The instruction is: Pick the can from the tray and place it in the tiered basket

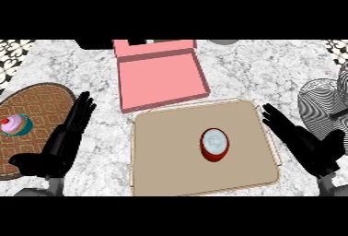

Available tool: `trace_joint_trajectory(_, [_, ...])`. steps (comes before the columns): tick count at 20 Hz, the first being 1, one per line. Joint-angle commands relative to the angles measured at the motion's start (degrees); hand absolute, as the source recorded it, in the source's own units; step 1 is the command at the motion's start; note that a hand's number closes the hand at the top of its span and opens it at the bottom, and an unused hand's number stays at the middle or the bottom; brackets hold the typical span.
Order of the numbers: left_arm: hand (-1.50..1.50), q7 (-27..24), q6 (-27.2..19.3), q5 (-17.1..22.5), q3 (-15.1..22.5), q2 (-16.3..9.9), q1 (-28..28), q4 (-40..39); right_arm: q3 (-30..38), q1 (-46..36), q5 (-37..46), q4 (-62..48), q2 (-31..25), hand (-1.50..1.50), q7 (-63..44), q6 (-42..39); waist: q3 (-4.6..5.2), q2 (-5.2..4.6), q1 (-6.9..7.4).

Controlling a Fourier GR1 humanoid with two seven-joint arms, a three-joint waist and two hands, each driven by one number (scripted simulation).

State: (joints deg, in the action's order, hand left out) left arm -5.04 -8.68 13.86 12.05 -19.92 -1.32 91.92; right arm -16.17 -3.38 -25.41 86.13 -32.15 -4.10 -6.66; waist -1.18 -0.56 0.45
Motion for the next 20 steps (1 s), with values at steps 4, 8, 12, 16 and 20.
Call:
trace_joint_trajectory(4, [0.00, 2.1, -4.8, -6.3, -6.3, -6.4, -2.3, -5.7, 3.1, -1.2, 3.3, 9.2, 10.5, 1.50, -0.2, 19.3, 1.29, 0.92, -2.09])
trace_joint_trajectory(8, [0.00, 3.9, -6.2, -7.2, -6.8, -7.9, -0.4, -5.3, 10.0, 5.6, 13.8, -0.3, 0.9, 1.50, -4.1, 31.0, 2.27, 0.23, -6.01])
trace_joint_trajectory(12, [0.00, 5.3, -6.8, -8.7, -6.7, -8.8, 0.1, -6.1, 9.5, 10.5, 18.9, 7.9, 11.7, -1.50, -4.3, 50.3, 1.58, 1.39, -4.79])
trace_joint_trajectory(16, [0.00, 6.6, -7.6, -10.2, -5.2, -7.2, -2.4, -7.4, 1.0, 18.7, 29.6, 22.9, 9.3, -1.50, -12.7, 57.3, 1.63, 1.24, -4.06])
trace_joint_trajectory(20, [0.00, 6.8, -7.6, -11.2, -5.2, -7.8, -3.8, -7.6, -5.0, 19.8, 36.3, 26.4, -1.5, -1.50, -26.5, 49.5, 1.89, 0.70, -2.32])
